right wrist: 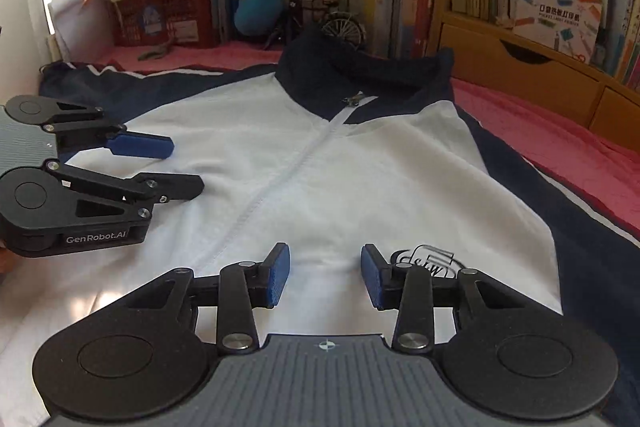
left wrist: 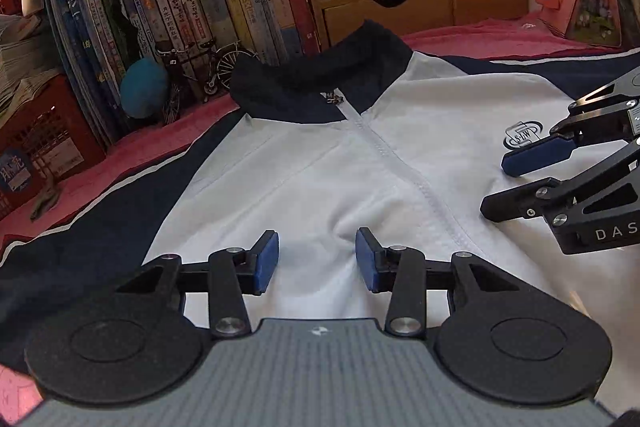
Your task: Fold clothes
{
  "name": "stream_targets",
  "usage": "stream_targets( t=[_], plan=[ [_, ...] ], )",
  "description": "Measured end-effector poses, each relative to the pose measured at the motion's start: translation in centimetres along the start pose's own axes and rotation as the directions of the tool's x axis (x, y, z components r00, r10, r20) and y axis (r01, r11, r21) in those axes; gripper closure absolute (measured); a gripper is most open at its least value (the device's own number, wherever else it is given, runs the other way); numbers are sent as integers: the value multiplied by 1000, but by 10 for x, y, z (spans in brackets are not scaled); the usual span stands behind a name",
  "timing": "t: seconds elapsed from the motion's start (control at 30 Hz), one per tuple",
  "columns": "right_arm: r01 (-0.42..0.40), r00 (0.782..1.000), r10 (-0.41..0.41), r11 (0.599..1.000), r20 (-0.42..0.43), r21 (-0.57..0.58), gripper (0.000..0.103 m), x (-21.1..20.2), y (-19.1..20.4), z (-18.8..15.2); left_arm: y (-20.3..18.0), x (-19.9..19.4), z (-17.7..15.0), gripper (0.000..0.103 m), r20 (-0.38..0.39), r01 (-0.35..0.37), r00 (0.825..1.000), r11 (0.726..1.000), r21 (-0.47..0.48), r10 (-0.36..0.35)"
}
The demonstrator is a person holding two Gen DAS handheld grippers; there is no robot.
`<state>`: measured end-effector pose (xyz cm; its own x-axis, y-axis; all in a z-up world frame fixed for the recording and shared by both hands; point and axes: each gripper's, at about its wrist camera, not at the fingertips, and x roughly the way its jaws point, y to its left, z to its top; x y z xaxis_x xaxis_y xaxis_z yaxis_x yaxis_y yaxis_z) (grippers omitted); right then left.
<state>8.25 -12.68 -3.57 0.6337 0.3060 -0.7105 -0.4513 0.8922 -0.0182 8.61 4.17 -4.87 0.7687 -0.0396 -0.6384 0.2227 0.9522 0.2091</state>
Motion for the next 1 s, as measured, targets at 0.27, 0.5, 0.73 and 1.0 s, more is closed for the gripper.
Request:
stream_targets(
  t=[0.27,0.5,0.73,1.0],
  plan=[
    [220,974,-227,960,23,170,61,73,-91,50,43,77,47,60,19,-166,986,982,-88,168],
    [353,932,-362,897,-14,267,71,74,-129,82,80,91,64,62,5,-157,987,963,-221,162],
    [-7,1000,6,977,3,214,81,46,-69,63,44,47,29,66,34,90,995,996,-27,-89],
    [163,984,-169,981,51,105,90,114,-57,103,45,123,68,68,44,-55,997,996,-72,58]
  ],
)
